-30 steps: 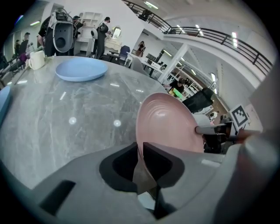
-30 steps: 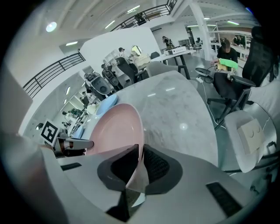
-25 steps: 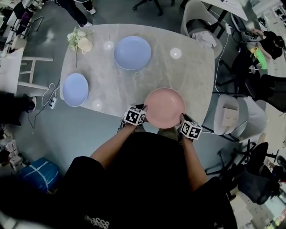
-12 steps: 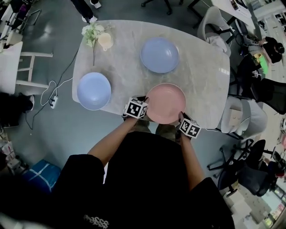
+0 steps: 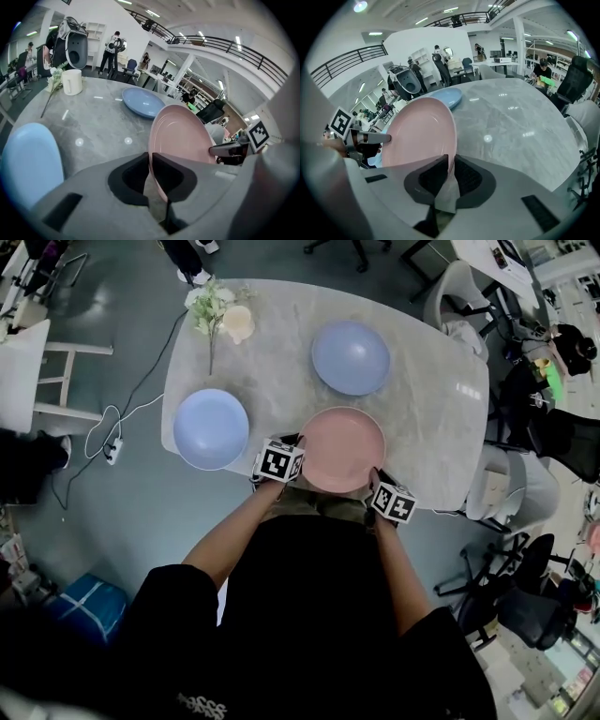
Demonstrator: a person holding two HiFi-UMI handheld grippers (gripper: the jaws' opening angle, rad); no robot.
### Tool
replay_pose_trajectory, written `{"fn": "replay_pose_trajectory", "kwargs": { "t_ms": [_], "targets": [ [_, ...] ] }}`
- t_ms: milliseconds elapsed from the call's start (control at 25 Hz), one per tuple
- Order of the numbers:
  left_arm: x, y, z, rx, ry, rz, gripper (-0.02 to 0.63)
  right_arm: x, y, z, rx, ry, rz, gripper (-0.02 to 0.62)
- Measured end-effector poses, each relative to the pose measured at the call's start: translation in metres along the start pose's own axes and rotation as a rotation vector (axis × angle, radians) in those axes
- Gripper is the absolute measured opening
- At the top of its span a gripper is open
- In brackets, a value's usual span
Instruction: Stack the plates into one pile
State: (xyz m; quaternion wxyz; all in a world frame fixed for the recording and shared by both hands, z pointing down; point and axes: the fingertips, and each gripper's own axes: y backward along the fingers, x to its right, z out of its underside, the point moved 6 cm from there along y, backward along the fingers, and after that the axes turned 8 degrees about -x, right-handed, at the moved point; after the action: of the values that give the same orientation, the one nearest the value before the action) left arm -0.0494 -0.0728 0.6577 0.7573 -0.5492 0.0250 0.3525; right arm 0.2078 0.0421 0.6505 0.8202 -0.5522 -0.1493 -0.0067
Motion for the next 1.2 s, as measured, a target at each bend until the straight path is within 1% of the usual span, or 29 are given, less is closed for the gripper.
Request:
{"fn": "replay_pose_trajectory", "kwargs": {
  "t_ms": [240,440,680,880,1200],
  "targets": [
    [-0.015,0.004,-0.01,0.006,-0.001,0.002,0.035,-0.014,-0.003,-0.01,0.0,0.029,-0.008,0.037],
    [-0.017,0.001,-0.029,0.041,0.017,-0.012,0.034,-0.01,-0.006,-0.034,0.031,0.007,-0.014,0.037],
    [-0.02,-0.003,-0.06,0.055,0.02,-0.039,0.034,-0.001,-0.017,-0.068,0.055,0.0,-0.044,0.037],
    [-0.025,-0.007,-0.086,0.048,0.037,-0.059,0.034,0.003,-0.025,-0.101,0.07,0.005,-0.071,0.037],
    [-0.031,-0.034,-0.133,0.031,0.038,-0.082,0.034,0.024,-0.046,-0.144,0.057,-0.023,-0.085,0.037]
  ]
}}
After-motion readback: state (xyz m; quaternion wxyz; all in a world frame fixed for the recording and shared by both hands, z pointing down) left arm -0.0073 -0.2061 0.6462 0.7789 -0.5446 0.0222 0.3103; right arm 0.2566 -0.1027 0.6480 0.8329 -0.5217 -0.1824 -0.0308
